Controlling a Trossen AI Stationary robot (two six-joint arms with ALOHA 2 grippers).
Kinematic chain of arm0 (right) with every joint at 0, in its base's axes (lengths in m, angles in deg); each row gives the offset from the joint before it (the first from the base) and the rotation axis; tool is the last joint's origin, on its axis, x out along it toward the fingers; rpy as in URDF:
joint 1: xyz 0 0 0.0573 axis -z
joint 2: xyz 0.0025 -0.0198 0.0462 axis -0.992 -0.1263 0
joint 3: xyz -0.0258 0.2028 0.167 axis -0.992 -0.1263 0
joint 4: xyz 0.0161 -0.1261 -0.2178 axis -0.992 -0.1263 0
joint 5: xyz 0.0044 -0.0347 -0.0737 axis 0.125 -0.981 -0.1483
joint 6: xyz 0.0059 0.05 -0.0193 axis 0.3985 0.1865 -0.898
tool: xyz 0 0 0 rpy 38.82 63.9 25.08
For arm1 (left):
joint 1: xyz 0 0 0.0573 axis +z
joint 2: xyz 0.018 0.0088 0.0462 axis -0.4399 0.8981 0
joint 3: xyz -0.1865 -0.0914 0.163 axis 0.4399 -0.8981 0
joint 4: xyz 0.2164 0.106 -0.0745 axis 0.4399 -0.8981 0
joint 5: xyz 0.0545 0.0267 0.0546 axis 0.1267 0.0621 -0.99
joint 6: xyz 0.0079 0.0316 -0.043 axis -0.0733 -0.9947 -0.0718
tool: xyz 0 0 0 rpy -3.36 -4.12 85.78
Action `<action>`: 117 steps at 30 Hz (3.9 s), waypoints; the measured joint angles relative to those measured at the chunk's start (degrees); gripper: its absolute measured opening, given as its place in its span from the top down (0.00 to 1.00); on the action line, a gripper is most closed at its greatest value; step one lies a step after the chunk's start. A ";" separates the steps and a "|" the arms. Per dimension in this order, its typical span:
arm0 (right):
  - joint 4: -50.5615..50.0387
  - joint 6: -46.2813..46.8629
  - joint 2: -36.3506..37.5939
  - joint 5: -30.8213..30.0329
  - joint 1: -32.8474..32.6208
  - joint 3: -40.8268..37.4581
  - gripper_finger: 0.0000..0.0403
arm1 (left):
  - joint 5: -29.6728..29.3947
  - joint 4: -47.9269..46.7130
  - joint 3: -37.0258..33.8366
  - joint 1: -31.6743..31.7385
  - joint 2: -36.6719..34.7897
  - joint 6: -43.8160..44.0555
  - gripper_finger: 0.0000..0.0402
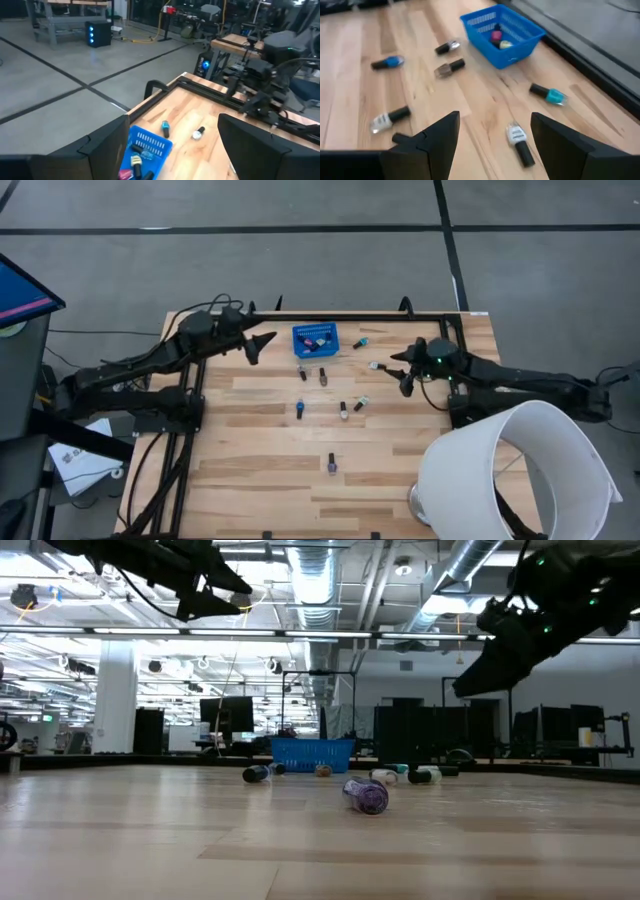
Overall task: Pick & Place Nail Polish
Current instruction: Put the top white nail polish bottle into the blue basket
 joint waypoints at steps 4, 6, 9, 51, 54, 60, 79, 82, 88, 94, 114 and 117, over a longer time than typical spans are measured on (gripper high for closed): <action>3.20 -4.01 -4.20 7.03 5.91 0.00 0.41 | 0.02 0.02 -0.02 -0.79 0.13 0.00 0.26; 4.58 -5.58 -6.51 9.80 8.58 0.00 0.41 | 0.02 -0.15 -0.02 -1.07 0.28 0.00 0.26; 6.93 -7.02 -10.96 13.37 11.33 0.00 0.43 | 0.04 -0.01 -0.02 -1.40 0.28 -0.44 0.26; 25.85 -11.58 -45.32 14.34 15.26 0.26 0.66 | 0.02 -0.35 -0.02 -1.42 0.28 -0.61 0.26; 25.88 -12.33 -45.38 14.15 15.24 0.26 0.71 | 0.02 -0.37 -0.02 -1.40 0.28 -0.61 0.26; 26.23 -12.89 -45.49 14.03 15.26 0.15 0.81 | 0.02 -0.37 -0.02 -1.40 0.28 -0.61 0.26; 28.48 -5.69 -34.93 13.74 13.11 0.27 0.87 | 0.04 -0.49 -0.02 -1.40 0.31 -0.63 0.26; 29.21 -6.25 -34.14 12.46 10.79 2.99 0.87 | 0.04 -0.49 -0.02 -1.40 0.31 -0.63 0.26; 29.44 -7.25 -39.14 11.52 7.32 12.62 0.87 | 0.04 -0.49 -0.02 -1.40 0.31 -0.63 0.26; 29.42 -8.56 -46.97 11.57 5.68 24.26 0.87 | 0.02 -0.50 -0.02 -1.40 0.31 -0.63 0.26; 11.16 -5.17 -67.39 5.57 2.55 53.39 0.87 | 0.04 -0.59 -0.02 -1.40 0.31 -0.63 0.26; 8.47 -3.05 -67.00 3.46 2.72 53.42 0.86 | 0.04 -0.57 -0.02 -1.40 0.31 -0.63 0.26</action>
